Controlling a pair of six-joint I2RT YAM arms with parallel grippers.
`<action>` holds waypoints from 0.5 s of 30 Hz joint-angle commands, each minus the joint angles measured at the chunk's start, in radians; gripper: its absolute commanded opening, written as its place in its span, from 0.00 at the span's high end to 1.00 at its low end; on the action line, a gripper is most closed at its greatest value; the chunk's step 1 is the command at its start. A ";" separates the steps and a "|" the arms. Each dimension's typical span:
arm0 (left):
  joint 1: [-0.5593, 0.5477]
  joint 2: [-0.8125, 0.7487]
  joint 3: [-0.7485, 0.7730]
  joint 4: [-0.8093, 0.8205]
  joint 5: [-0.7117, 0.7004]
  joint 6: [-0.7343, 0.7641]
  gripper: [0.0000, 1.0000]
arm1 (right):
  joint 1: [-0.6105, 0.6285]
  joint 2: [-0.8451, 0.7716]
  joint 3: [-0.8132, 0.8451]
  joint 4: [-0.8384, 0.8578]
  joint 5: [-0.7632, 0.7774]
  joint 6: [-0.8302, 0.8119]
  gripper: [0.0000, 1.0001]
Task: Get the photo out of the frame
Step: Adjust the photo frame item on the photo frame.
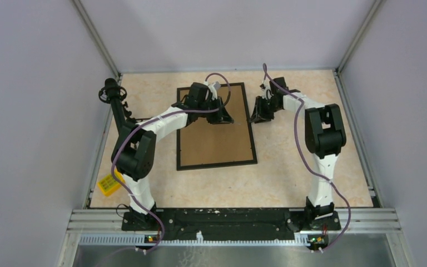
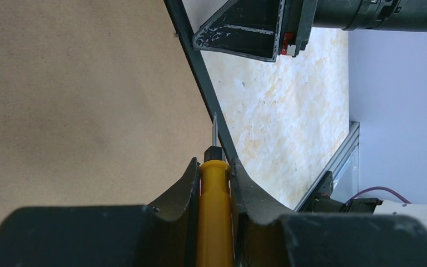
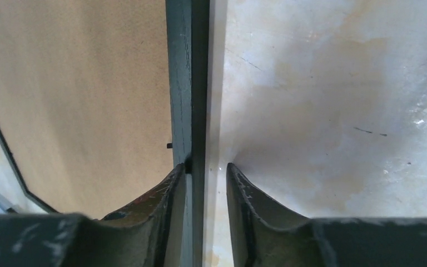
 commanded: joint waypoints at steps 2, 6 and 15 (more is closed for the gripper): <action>0.003 0.009 -0.001 0.052 0.023 -0.013 1.00 | 0.059 -0.047 0.000 -0.063 0.170 -0.080 0.62; 0.003 0.005 -0.004 0.053 0.023 -0.014 1.00 | 0.095 -0.014 0.083 -0.101 0.252 -0.101 0.61; 0.005 0.000 -0.008 0.057 0.027 -0.012 1.00 | 0.141 0.086 0.193 -0.162 0.357 -0.095 0.64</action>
